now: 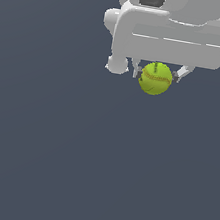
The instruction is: Pick up the object and move it to a goal position.
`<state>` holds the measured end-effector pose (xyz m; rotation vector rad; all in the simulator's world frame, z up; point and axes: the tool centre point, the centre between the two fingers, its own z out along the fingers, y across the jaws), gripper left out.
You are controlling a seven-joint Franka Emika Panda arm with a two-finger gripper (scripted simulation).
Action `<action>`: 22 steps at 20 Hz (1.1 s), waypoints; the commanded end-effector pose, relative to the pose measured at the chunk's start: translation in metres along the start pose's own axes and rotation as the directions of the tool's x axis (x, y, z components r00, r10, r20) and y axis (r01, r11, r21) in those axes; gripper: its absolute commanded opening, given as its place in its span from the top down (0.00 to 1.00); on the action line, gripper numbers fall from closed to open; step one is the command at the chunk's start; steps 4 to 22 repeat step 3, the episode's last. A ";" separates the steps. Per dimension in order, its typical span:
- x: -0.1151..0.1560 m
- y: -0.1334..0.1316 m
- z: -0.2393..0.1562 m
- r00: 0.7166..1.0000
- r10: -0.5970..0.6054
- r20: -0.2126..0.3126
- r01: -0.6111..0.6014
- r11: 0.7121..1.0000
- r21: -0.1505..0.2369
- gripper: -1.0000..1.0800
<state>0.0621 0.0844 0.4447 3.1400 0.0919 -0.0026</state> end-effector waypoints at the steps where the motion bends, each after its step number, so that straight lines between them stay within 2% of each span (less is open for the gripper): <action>1: 0.001 -0.001 -0.003 1.000 0.000 -0.002 0.000 1.000 0.000 1.00; 22: 0.001 -0.001 -0.003 1.000 0.000 -0.002 0.000 1.000 0.000 1.00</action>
